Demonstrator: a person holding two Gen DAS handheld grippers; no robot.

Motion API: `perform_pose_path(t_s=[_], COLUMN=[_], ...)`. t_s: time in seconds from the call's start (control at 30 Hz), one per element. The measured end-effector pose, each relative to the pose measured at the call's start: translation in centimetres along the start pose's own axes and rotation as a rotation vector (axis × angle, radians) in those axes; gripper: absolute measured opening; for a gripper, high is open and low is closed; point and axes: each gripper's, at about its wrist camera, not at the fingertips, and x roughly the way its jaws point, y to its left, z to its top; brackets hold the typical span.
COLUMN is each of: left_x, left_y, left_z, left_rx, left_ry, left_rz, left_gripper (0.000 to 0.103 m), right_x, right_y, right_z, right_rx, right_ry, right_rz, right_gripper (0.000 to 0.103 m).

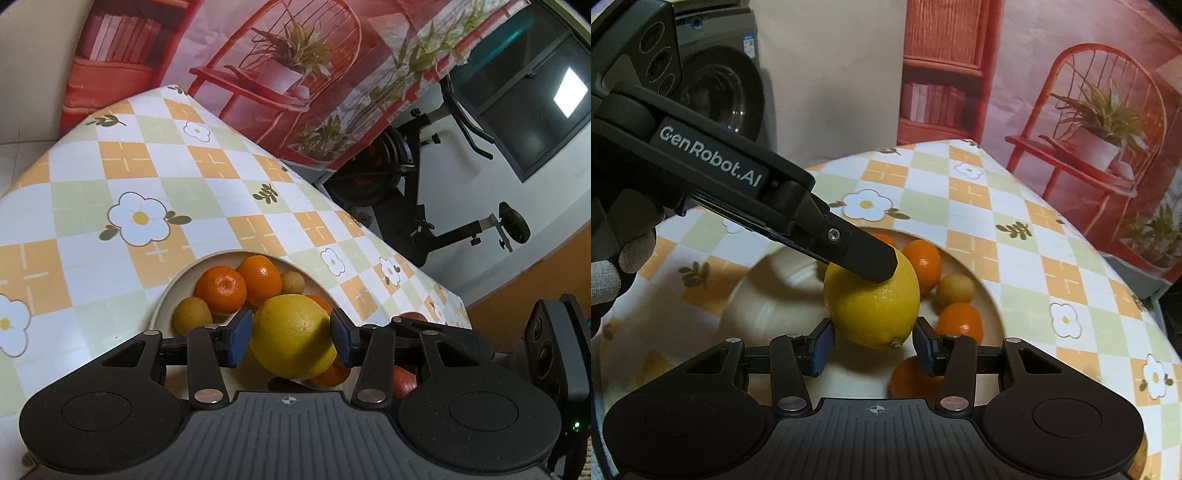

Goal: Organize fruits
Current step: 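Lower both lemons into the plate among the tangerines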

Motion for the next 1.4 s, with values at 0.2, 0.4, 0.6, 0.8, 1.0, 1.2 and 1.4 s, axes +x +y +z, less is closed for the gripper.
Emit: perform_pose_path(t_s=[0.2,0.4,0.6,0.8,1.0,1.2,1.4], left_x=[1.1,1.4,1.7,2.1,2.6,2.5,2.4], left_y=[0.0,-0.3,-0.7,-1.3,-1.8,-1.8,-2.5], left_z=[0.6,0.9,0.8,0.8,0.8,0.7,0.4], left_rx=[-0.006,0.001,0.005,0.016,0.04,0.049,0.07], left_ry=[0.012,0.01,0.009,0.013,0.012,0.008,-0.002], left_rz=[0.03,0.023,0.027,0.025,0.041,0.047,0.074], left_gripper=[0.041,0.042,0.04,0.036,0.036,0.037,0.037], right_x=[0.8,0.8,0.3,-0.4,-0.6,-1.0,-3.2], right_y=[-0.3,-0.6,-0.9,-1.6,-2.4,-2.2,-2.2], right_z=[0.1,0.2,0.1,-0.1,-0.3,-0.4,-1.1], right_rx=[-0.019,-0.033,-0.047,-0.04,-0.009,-0.009,-0.008], right_ry=[0.027,0.031,0.03,0.024,0.021,0.007,-0.034], right_rz=[-0.015,-0.02,-0.036,-0.055,-0.072,-0.087,-0.09], right_gripper=[0.042,0.042,0.042,0.041,0.041,0.042,0.042])
